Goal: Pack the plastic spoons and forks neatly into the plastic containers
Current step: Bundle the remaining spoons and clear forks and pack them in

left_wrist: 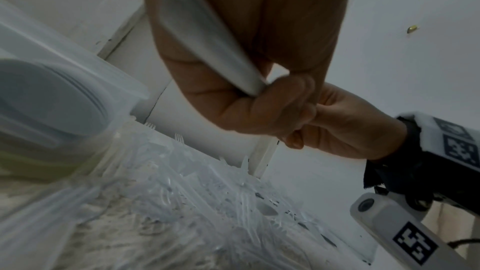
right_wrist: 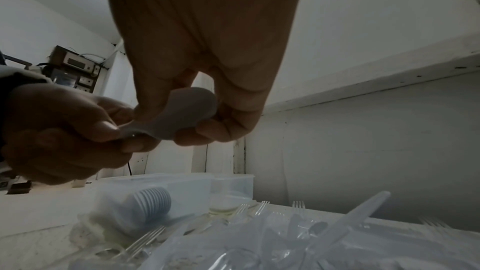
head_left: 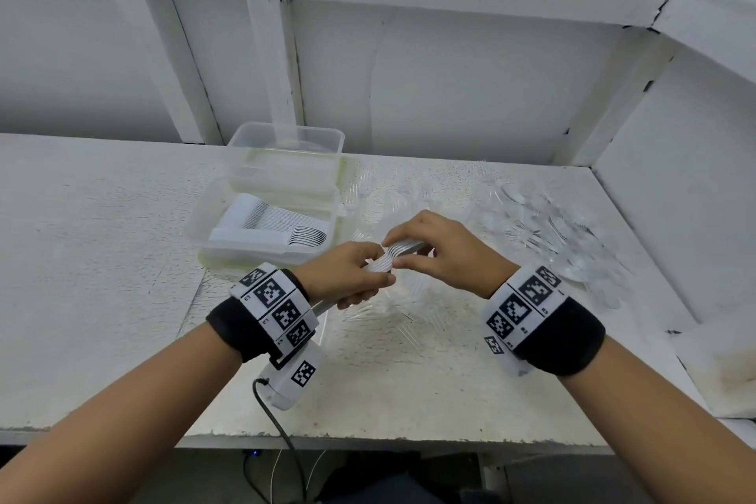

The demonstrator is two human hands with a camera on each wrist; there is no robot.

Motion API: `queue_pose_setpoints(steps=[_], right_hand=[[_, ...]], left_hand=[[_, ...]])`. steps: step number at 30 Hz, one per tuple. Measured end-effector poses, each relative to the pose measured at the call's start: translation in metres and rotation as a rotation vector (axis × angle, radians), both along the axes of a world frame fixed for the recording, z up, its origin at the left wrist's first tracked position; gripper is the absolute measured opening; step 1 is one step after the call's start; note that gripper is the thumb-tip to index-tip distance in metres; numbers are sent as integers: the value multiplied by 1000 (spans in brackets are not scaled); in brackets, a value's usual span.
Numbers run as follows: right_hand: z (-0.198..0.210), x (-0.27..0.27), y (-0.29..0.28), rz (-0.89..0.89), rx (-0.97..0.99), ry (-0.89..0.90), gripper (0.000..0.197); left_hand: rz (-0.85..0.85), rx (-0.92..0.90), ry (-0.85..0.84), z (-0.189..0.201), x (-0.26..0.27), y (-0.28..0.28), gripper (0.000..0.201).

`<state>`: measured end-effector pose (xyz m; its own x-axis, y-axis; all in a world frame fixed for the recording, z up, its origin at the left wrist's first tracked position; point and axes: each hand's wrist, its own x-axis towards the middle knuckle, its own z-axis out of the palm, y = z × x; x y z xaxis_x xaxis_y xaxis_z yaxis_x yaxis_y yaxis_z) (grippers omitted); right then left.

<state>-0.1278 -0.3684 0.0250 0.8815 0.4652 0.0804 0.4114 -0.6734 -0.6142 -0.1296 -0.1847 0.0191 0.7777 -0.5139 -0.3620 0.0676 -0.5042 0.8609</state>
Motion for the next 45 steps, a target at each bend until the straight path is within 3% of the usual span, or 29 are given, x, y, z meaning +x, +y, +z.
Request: queue_pose_setpoints(steps=[6,10,13,16,21,23,27,30,34,37,41,45], right_hand=[[-3,2,-8,-94,7,-30,22],[-9,-2,-7,-42,-169,-123,29],[-9,-5,1,73,-314,-294,44],[-9,-3,7,163,-389,-400,34],[-6,4,14,135,-326,-265,29],[-2,9,20,104,-328,-212,30],[4,29,37,26,-284,-135,31],[9,48,58,-18,-217,-97,33],[13,72,94,0,-187,-56,31],[9,89,123,6,-221,-55,27],[-2,105,156,7,-246,-4,26],[-14,110,174,-11,-257,30,25]], left_hand=[[-134,293,-215,7,8,18,18],[-214,470,-393,7,11,23,22],[-231,474,-409,3,12,23,24],[-221,456,-438,0,13,24,22],[-172,406,-418,4,16,36,23],[-82,337,-390,10,20,46,27],[345,127,-387,23,44,81,24],[521,233,-480,25,67,113,25],[581,510,-522,19,90,150,32],[612,607,-371,12,102,173,39],[679,424,-105,4,101,185,26],[708,307,-61,-3,99,189,25]])
